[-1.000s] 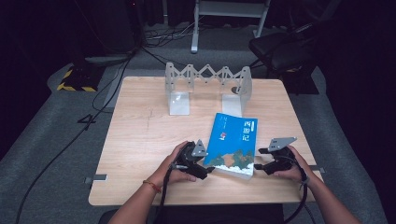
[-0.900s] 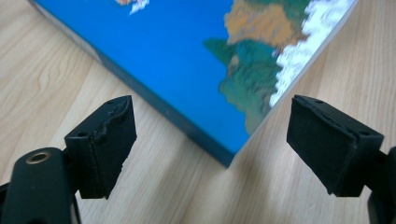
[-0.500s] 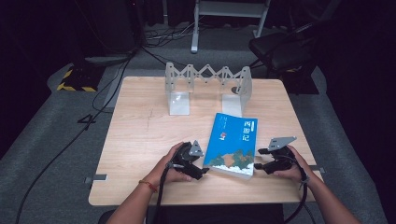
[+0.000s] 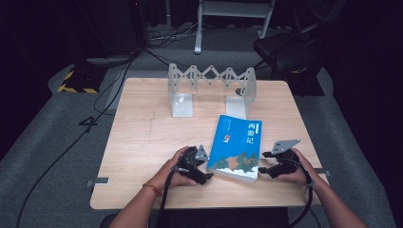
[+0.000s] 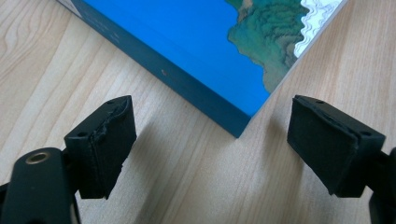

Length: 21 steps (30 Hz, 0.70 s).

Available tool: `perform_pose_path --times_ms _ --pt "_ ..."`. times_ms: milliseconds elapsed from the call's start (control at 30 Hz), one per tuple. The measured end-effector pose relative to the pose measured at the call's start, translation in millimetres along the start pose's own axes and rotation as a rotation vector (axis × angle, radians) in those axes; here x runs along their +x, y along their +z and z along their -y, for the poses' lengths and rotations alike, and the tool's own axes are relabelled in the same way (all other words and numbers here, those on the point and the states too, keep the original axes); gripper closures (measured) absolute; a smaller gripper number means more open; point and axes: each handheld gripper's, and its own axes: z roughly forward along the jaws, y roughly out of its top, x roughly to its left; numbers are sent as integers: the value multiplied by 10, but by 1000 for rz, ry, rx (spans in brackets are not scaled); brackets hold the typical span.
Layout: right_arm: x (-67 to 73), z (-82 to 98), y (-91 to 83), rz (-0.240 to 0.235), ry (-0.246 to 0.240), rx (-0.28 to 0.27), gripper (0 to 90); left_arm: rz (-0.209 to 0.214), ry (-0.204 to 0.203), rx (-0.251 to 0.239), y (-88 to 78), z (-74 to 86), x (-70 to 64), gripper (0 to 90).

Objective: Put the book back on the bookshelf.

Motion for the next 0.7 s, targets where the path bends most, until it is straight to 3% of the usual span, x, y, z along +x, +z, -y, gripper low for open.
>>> perform_pose_path --times_ms 67,100,333,567,700 --pt "3 -3 -11 2 -5 -6 291 -2 -2 -10 -6 -6 -6 160" --pt "9 -19 -59 6 -9 -34 291 0 -5 -20 -19 -20 -23 160" --pt "-6 -49 -133 -10 23 -103 292 17 34 -49 -47 -94 -126 165" --pt "-1 -111 -185 -4 50 -177 292 7 100 -117 -90 -280 -366 187" --pt "11 -161 -205 8 56 -203 293 13 136 -122 -11 -428 -542 191"
